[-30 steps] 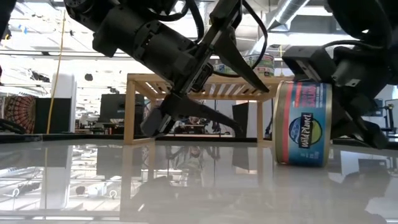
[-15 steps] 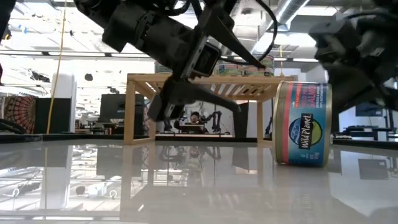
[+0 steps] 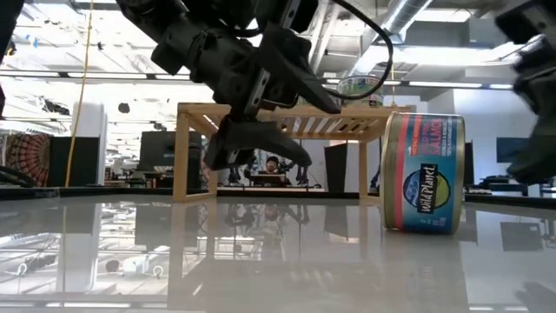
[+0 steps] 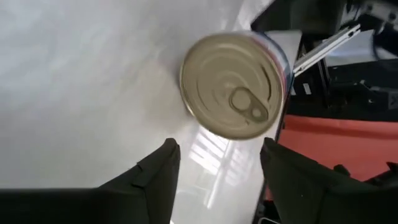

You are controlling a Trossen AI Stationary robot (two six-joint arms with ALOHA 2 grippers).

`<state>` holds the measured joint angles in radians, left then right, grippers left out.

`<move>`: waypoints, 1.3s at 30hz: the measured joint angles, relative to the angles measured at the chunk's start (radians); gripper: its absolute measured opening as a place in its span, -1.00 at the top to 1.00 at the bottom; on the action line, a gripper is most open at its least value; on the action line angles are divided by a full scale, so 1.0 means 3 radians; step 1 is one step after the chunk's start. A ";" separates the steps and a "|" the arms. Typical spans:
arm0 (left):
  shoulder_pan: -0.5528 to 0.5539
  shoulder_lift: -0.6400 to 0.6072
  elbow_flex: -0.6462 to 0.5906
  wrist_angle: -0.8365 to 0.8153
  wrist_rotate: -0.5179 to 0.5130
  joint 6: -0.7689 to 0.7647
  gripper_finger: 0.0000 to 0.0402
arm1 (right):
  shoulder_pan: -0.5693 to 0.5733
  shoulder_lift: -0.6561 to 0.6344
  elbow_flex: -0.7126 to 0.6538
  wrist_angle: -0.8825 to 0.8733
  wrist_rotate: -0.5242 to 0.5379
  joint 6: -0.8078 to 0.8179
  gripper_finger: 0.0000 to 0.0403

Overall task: Stack canned seafood by type on shelf
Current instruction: Put the blue-pink tuna can on the shelf aligned with the other blue-pink tuna cans

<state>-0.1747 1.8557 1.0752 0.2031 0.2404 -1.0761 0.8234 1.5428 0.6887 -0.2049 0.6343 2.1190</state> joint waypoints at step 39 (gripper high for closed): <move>0.0339 -0.0547 0.0047 -0.0405 -0.0415 0.0946 1.00 | -0.0623 0.0697 0.0775 0.0033 0.0311 -0.1378 0.92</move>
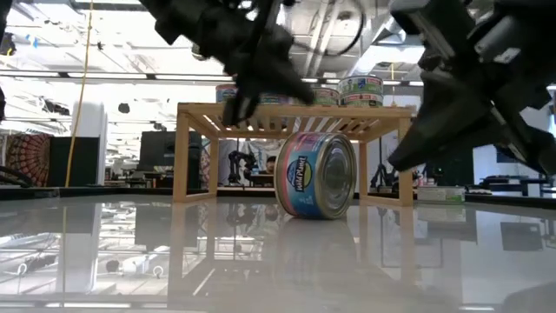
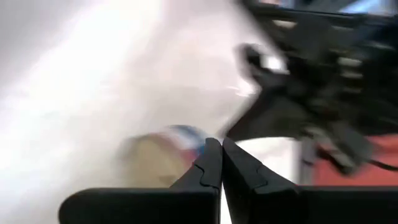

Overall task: Stack canned seafood by type on shelf
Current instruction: Put the blue-pink tuna can on the shelf aligned with the other blue-pink tuna cans

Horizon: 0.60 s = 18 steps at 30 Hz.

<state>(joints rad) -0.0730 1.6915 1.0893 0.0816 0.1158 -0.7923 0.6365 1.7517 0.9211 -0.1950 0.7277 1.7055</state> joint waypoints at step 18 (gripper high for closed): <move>-0.0222 0.0301 0.0008 0.0520 0.0012 -0.0372 1.00 | -0.0489 0.0012 -0.0129 0.0104 -0.0121 -0.0899 0.91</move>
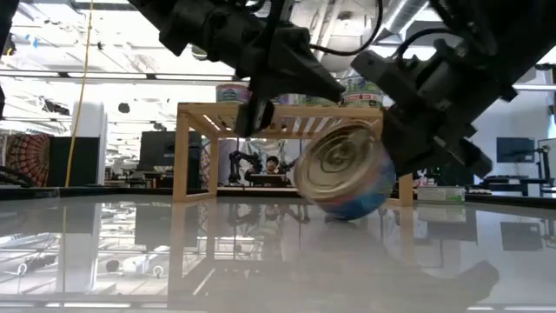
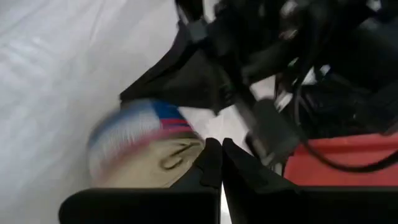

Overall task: Stack canned seafood by type on shelf
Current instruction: Put the blue-pink tuna can on the shelf aligned with the other blue-pink tuna cans

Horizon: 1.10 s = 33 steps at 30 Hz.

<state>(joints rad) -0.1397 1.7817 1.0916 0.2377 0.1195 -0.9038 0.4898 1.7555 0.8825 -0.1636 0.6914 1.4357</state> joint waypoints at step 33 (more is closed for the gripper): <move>0.0117 0.0001 -0.0003 -0.0205 0.0200 0.0007 0.97 | 0.0287 -0.1095 -0.0016 -0.1049 -0.0390 -0.0423 0.78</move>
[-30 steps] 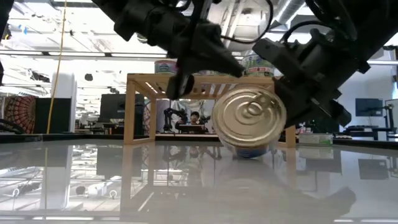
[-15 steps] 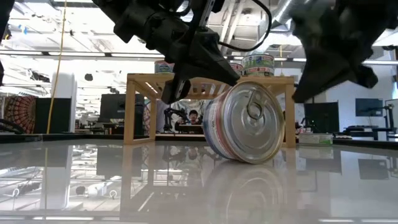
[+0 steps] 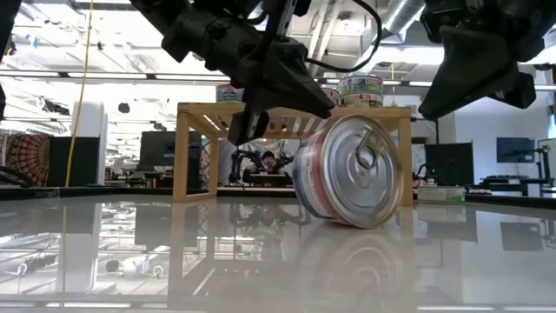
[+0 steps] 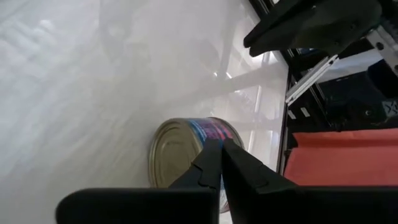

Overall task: Stack canned seafood by type on shelf
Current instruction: Put the blue-pink tuna can on the shelf aligned with the other blue-pink tuna cans

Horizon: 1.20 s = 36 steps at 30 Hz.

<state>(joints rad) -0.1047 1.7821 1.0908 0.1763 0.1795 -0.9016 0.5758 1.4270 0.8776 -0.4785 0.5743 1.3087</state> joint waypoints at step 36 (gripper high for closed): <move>-0.0086 0.0015 0.0606 -0.0819 -0.0709 0.0476 -0.43 | 0.0354 -0.0004 0.0001 -0.0530 -0.0220 0.0272 0.78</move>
<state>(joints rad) -0.1305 1.7865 1.2728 -0.0693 -0.0332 -0.7589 0.6821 1.4258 0.8780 -0.6373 0.5082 1.3903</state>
